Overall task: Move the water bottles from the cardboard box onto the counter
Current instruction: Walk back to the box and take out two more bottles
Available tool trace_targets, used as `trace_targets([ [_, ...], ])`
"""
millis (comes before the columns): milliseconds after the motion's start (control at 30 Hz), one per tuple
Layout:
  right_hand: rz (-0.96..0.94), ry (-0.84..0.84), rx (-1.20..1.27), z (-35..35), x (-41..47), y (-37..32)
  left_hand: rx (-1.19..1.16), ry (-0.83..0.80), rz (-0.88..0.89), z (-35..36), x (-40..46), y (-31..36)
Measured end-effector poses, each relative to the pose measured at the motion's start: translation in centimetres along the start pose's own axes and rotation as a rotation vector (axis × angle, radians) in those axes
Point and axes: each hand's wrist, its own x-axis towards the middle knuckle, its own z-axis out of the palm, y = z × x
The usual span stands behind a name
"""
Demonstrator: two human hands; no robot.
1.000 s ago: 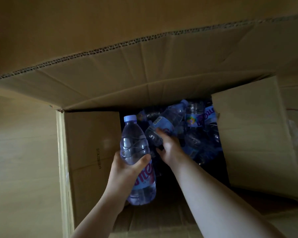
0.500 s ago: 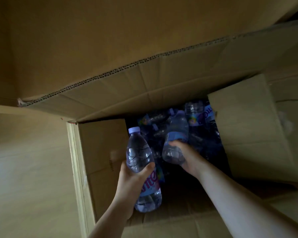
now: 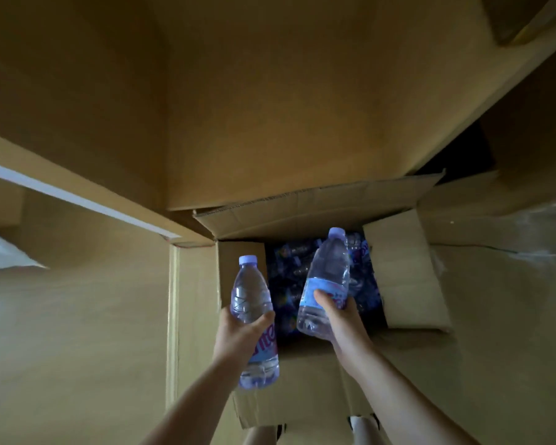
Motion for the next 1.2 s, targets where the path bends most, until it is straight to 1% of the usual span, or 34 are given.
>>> trace_targets([
  [67,-0.048,-0.041,-0.125,0.8,-2.7,-1.9,-0.011,0.046,0.023,-2.2,-2.3,1.1],
  [167,-0.124,-0.179,-0.412,1.7,-7.7,-4.8,-0.064,0.104,0.039,-5.5,-6.4,2.1],
  [300,-0.194,-0.245,-0.719,3.2,-14.4,-7.3,-0.161,0.181,0.065,-9.1,-13.1,2.4],
  [400,-0.266,-0.285,-0.846,5.5,-18.9,-7.9,-0.239,0.262,0.085,-11.7,-18.2,1.7],
  [467,-0.301,-0.343,-0.902,7.1,-21.6,-7.8,-0.280,0.311,0.109,-13.7,-21.2,0.8],
  [533,-0.323,-0.409,-0.962,8.9,-23.9,-7.3,-0.292,0.364,0.082,-15.9,-23.7,-0.7],
  [700,-0.409,-0.495,-1.094,13.1,-28.4,-3.9,-0.291,0.509,0.024,-22.0,-28.9,-5.4],
  [833,-0.443,-0.540,-1.205,17.9,-31.7,0.3,-0.385,0.650,0.001,-27.5,-32.2,-9.9],
  [900,-0.469,-0.564,-1.266,20.9,-33.4,2.7,-0.426,0.687,-0.028,-30.7,-33.6,-12.3],
  [1000,-0.527,-0.660,-1.346,26.2,-36.0,6.3,-0.476,0.732,-0.052,-35.9,-35.5,-16.0],
  [1133,-0.623,-0.781,-1.348,34.0,-40.0,10.8,-0.506,0.811,-0.089,-42.9,-37.7,-20.8],
  [1200,-0.635,-0.833,-1.350,37.7,-41.8,12.7,-0.538,0.855,-0.110,-46.0,-38.7,-22.7],
])
